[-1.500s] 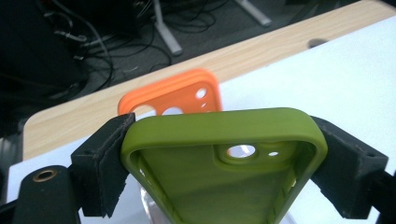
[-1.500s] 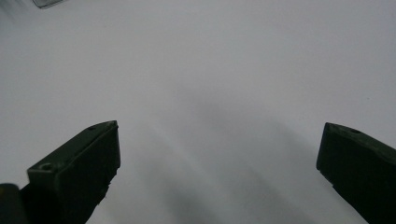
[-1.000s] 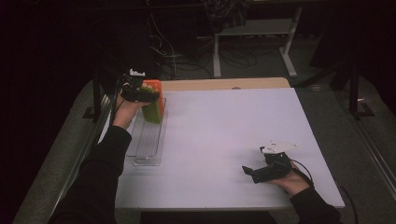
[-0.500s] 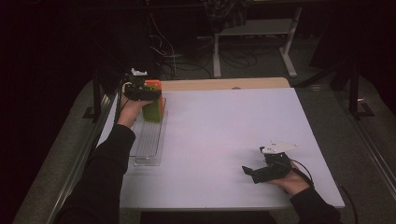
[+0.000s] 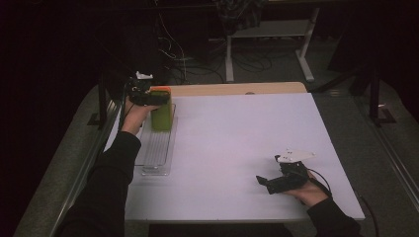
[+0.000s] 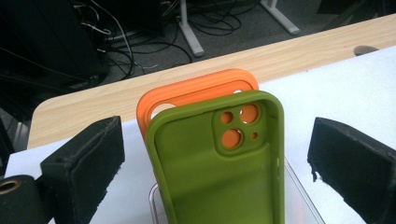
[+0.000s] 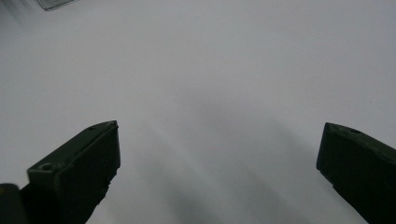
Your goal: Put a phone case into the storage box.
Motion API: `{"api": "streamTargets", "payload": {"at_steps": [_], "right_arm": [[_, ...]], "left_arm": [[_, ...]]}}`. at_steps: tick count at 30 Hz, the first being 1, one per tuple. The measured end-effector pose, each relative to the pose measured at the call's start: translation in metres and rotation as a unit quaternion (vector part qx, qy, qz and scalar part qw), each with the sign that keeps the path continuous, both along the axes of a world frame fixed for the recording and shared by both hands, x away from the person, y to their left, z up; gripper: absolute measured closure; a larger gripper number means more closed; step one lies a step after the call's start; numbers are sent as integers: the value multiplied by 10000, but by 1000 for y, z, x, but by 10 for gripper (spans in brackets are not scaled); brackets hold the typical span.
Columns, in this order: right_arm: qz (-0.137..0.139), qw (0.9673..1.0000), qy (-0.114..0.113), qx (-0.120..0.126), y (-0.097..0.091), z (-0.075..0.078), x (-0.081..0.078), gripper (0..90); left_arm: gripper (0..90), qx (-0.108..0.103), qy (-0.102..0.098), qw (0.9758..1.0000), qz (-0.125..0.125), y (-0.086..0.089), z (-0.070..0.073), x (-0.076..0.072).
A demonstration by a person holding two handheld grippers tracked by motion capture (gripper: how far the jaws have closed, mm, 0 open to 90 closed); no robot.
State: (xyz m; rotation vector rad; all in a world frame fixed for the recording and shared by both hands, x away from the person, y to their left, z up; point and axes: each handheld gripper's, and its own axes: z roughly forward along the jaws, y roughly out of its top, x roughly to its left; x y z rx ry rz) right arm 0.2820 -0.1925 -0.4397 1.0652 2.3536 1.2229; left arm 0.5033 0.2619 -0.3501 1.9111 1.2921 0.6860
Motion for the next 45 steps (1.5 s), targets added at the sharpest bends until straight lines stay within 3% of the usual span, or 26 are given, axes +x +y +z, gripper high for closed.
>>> {"api": "streamTargets", "payload": {"at_steps": [4,7,9,15,17,22,28,29,30,40,45], "right_arm": [[-1,10000,2,6,0,0,0,0],[-8,10000,-2,-6,0,0,0,0],[-5,10000,-2,-1,0,1,0,0],[-22,10000,0,3,-1,1,0,0],[-18,10000,2,6,0,1,-1,0],[6,10000,-12,7,0,1,-1,0],[-8,10000,10,6,0,1,-1,0],[-6,10000,17,11,0,1,-1,0],[7,10000,21,10,0,2,-1,0],[36,10000,16,6,0,3,-2,0],[46,10000,-15,10,-1,4,-1,0]], "left_arm": [[34,-29,22,9999,-119,4,5,-5],[33,-196,74,9994,-260,9,9,-9],[31,-125,75,9992,-382,10,12,-13],[30,-189,98,9969,-760,12,22,-29],[29,-168,79,9953,-947,10,26,-35],[29,-416,44,9910,-1274,5,34,-50],[29,-417,78,9847,-1688,3,39,-68],[29,-553,74,9841,-1684,1,39,-72],[29,-500,77,9834,-1745,1,40,-74],[29,-564,76,9774,-2038,-6,31,-102],[29,-513,95,9726,-2267,-9,24,-117]]}}
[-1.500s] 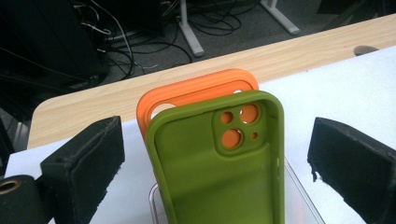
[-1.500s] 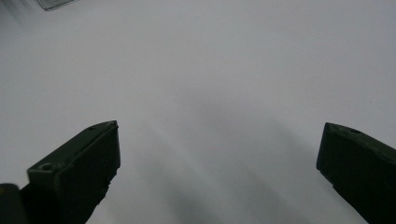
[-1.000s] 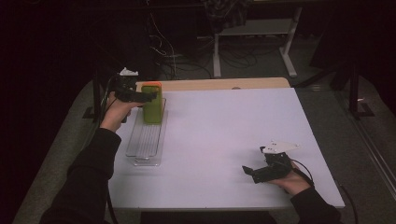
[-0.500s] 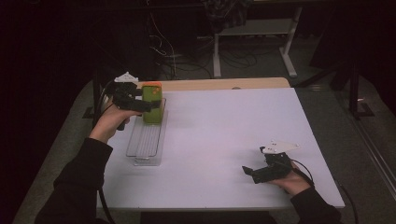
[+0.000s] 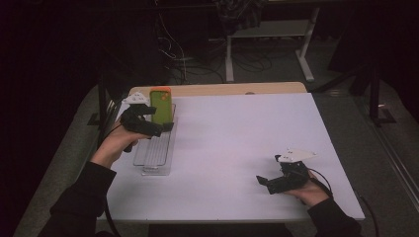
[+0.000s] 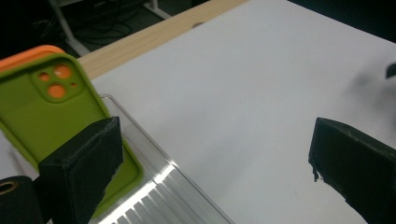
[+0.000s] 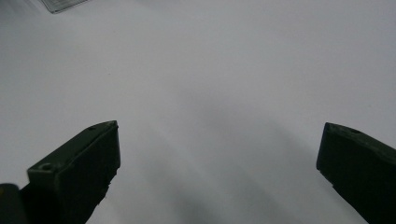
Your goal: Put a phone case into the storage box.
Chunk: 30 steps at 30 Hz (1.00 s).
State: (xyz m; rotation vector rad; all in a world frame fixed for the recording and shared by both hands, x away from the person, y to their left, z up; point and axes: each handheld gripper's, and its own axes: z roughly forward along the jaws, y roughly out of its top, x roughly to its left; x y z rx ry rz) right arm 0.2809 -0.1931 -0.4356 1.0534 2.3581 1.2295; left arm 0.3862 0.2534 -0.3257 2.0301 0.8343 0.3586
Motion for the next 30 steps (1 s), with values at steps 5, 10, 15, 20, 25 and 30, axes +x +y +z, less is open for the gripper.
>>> {"api": "streamTargets", "payload": {"at_steps": [5,10,15,20,25,30], "right_arm": [[13,10000,16,1,-1,4,0,0],[33,10000,-8,70,-2,10,0,0],[40,9999,-40,136,-3,15,0,0],[61,9999,-60,150,-2,18,1,0],[65,9998,-48,173,-1,20,1,0],[138,9998,-54,147,-1,22,0,0]], "left_arm": [[29,-23,17,9999,-145,-1,-10,-15],[29,-44,20,9997,-232,1,-19,-28],[29,-61,101,9995,-277,1,-29,-37],[29,-61,104,9994,-322,1,-38,-44],[28,-8,72,9992,-400,0,-45,-51],[5,-15,87,9988,-485,-1,-52,-58]]}}
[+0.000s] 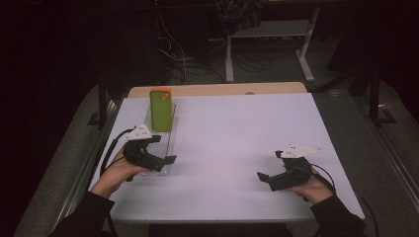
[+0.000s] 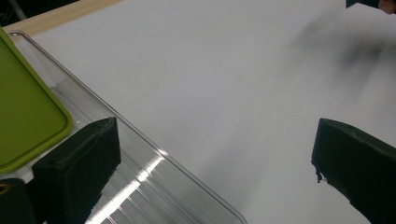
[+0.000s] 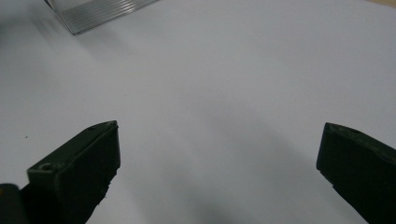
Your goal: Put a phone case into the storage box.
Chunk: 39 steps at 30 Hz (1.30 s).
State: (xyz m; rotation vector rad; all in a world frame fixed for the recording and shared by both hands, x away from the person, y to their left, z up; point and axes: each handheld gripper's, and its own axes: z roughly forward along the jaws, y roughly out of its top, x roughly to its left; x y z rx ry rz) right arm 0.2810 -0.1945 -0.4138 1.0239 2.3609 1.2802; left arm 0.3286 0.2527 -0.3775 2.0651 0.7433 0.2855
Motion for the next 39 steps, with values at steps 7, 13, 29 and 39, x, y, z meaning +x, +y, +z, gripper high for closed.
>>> {"api": "streamTargets", "payload": {"at_steps": [7,13,29,39], "right_arm": [[0,10000,-24,-5,0,1,-1,0],[-7,10000,-17,-2,0,2,-1,0],[7,10000,-19,-58,1,0,-2,0],[-12,10000,-46,-44,1,0,-2,0]], "left_arm": [[0,22,33,10000,-77,0,-8,-9],[0,56,1,9999,-136,1,-15,-16],[0,110,-49,9998,-132,8,-21,-19],[0,129,-57,9998,-171,8,-21,-19]]}}
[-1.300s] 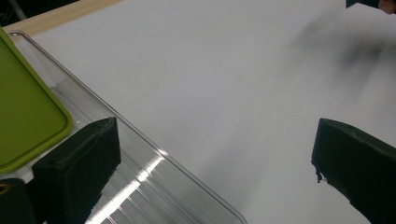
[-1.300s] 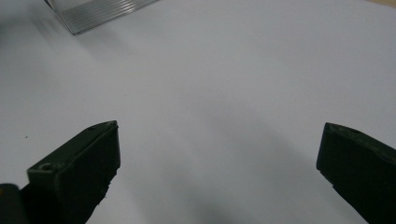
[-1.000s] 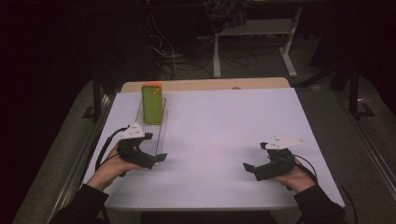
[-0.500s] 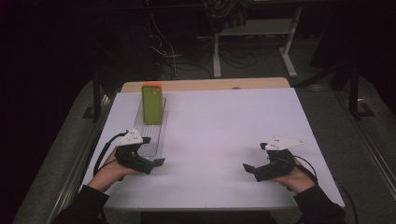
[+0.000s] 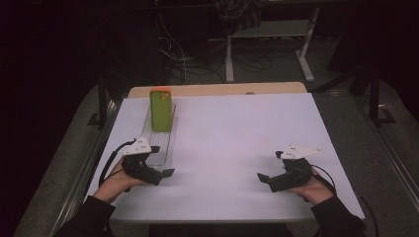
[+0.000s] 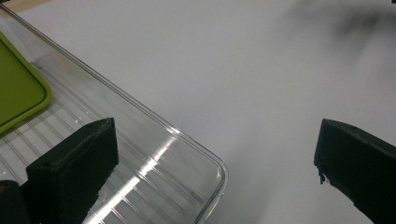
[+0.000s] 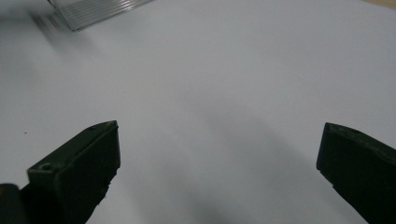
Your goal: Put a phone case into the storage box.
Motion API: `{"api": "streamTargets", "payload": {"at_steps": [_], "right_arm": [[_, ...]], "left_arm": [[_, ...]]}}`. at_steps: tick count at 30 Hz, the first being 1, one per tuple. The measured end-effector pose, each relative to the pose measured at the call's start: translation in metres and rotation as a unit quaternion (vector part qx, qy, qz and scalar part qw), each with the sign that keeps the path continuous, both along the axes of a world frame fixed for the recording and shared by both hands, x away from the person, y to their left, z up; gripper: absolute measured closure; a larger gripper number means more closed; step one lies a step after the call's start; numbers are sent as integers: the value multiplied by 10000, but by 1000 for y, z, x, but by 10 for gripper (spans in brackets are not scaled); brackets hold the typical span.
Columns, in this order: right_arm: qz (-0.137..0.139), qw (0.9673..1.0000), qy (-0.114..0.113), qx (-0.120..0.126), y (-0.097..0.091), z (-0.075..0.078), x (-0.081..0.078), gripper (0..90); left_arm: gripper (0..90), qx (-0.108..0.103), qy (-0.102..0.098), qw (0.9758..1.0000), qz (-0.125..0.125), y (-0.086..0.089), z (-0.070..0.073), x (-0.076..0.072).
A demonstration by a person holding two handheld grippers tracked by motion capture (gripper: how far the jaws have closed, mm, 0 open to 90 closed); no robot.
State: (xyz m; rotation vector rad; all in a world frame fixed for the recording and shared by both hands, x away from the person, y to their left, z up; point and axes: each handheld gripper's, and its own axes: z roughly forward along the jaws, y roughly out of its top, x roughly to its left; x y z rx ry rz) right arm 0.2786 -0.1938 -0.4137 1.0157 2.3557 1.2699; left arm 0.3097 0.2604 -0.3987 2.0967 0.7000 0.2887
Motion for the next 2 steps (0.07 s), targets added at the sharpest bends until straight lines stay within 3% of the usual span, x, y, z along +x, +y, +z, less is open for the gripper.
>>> {"api": "streamTargets", "payload": {"at_steps": [2], "right_arm": [[-1,10000,-4,3,0,0,0,0]], "left_arm": [[0,-12,12,10000,7,0,0,0]]}}
